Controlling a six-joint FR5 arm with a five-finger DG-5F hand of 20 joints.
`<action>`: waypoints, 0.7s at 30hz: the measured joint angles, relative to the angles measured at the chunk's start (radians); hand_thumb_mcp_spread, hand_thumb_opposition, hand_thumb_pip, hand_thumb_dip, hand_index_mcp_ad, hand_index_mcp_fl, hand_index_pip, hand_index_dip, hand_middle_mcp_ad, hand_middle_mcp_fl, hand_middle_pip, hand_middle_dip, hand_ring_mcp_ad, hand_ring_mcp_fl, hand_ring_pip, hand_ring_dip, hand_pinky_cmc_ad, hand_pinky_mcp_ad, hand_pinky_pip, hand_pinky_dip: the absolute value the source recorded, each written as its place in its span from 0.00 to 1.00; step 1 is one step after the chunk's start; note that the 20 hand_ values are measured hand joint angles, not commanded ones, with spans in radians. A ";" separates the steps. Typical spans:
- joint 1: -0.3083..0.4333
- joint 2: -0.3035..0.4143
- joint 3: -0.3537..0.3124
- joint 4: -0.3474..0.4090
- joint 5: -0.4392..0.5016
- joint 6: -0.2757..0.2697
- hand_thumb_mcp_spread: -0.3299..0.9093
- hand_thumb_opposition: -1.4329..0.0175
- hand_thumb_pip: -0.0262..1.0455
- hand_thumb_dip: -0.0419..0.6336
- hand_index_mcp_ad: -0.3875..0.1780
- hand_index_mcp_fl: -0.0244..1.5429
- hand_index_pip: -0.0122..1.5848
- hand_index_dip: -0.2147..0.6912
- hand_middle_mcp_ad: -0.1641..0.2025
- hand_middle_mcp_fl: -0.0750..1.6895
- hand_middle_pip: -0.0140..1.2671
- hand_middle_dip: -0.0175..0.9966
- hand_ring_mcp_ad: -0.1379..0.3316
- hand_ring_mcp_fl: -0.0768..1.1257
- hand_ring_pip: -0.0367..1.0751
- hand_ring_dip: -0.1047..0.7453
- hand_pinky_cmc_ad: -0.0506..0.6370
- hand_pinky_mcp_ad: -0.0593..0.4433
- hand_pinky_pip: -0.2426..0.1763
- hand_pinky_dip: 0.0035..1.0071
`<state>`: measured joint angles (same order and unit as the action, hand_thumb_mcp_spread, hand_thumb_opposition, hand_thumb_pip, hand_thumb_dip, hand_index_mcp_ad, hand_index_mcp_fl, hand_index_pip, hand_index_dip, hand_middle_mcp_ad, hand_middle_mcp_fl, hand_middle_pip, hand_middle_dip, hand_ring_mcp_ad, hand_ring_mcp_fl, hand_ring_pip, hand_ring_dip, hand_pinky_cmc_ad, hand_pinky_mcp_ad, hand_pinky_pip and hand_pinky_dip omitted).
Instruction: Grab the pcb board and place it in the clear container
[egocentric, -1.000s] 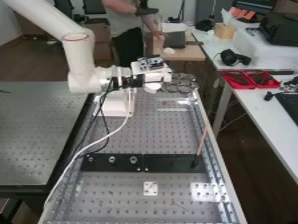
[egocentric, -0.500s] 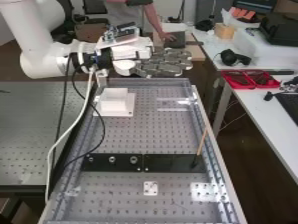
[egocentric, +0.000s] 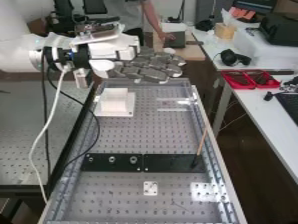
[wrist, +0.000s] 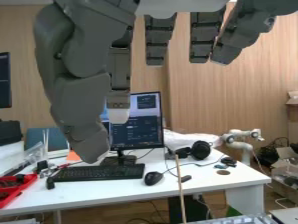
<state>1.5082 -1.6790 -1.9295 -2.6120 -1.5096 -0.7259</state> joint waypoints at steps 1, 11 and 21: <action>-0.002 0.004 0.003 -0.003 -0.002 0.006 0.75 0.40 0.38 0.45 0.35 0.17 0.74 0.42 0.45 0.04 0.12 0.14 0.69 0.08 0.12 0.16 0.50 0.42 0.37 0.18; 0.000 0.039 0.034 -0.066 -0.003 0.036 0.72 0.42 0.38 0.44 0.35 0.17 0.66 0.43 0.45 0.04 0.12 0.14 0.68 0.06 0.12 0.17 0.50 0.42 0.37 0.18; 0.004 0.060 0.050 -0.113 -0.010 0.057 0.66 0.46 0.38 0.39 0.44 0.17 0.42 0.45 0.46 0.05 0.12 0.14 0.68 0.06 0.12 0.17 0.50 0.43 0.37 0.19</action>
<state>1.5127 -1.6190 -1.8798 -2.7252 -1.5201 -0.6692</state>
